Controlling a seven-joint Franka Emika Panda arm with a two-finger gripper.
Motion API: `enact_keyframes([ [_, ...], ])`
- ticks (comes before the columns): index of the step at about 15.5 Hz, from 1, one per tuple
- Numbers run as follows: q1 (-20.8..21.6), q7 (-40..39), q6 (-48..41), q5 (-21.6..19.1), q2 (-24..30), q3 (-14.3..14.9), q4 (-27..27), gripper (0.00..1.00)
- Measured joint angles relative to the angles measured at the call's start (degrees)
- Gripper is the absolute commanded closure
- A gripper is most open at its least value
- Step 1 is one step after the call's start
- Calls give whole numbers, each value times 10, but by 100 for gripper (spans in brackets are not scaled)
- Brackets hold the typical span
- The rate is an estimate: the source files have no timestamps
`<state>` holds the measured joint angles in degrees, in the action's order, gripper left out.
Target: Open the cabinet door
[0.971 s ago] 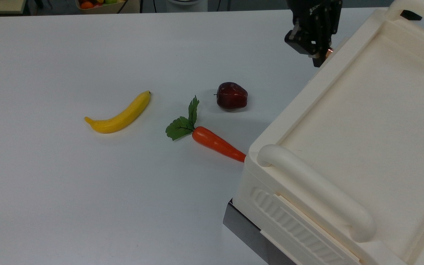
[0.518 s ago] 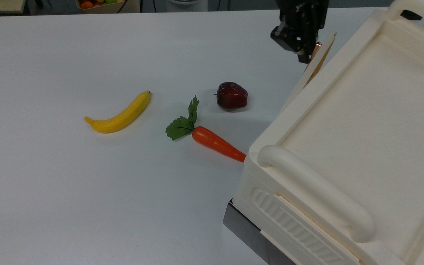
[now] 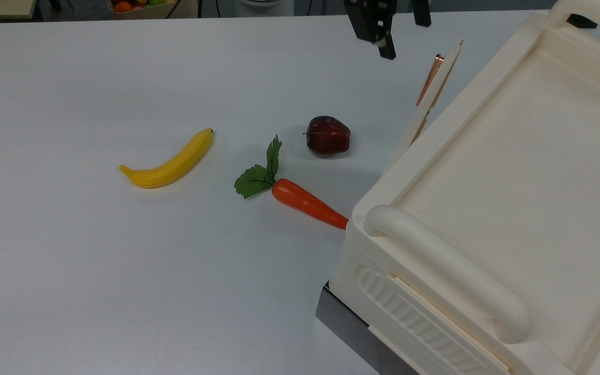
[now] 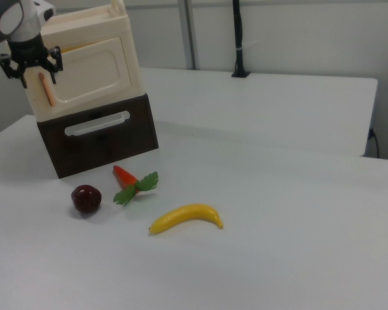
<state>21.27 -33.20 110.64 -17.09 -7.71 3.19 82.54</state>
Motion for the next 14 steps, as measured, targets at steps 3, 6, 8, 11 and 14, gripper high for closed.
enact_keyframes([
  [3,0,26,0,0,18,0,-4,5],
  [6,1,53,0,0,22,-3,-16,0],
  [8,3,56,2,0,22,-7,-23,0],
  [11,10,56,32,0,22,-23,-30,0],
  [14,32,60,82,0,16,-33,-30,0],
])
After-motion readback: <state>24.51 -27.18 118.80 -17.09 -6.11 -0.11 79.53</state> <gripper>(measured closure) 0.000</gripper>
